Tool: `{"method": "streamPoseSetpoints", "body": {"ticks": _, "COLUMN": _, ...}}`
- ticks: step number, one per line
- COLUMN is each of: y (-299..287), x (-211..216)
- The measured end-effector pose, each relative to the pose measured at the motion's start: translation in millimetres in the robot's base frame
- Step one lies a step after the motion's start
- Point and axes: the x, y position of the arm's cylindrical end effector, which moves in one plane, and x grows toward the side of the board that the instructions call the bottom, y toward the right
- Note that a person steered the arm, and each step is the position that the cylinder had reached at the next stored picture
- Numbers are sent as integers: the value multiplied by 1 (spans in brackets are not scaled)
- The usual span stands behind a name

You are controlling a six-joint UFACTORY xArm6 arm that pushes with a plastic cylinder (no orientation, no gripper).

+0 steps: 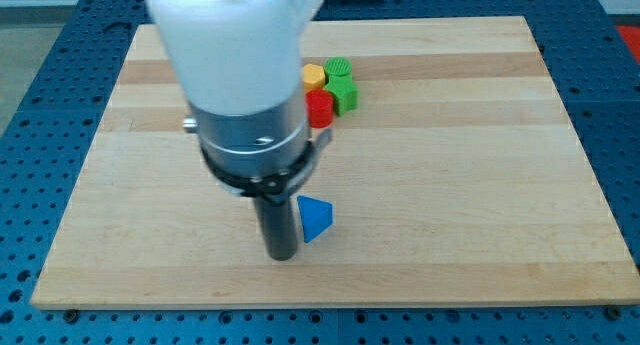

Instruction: Nudge the blue triangle up a bit

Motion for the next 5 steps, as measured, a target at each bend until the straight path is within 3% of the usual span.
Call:
{"method": "streamPoseSetpoints", "body": {"ticks": 2, "y": 17, "x": 1}}
{"method": "streamPoseSetpoints", "body": {"ticks": 4, "y": -15, "x": -36}}
{"method": "streamPoseSetpoints", "body": {"ticks": 5, "y": 2, "x": -27}}
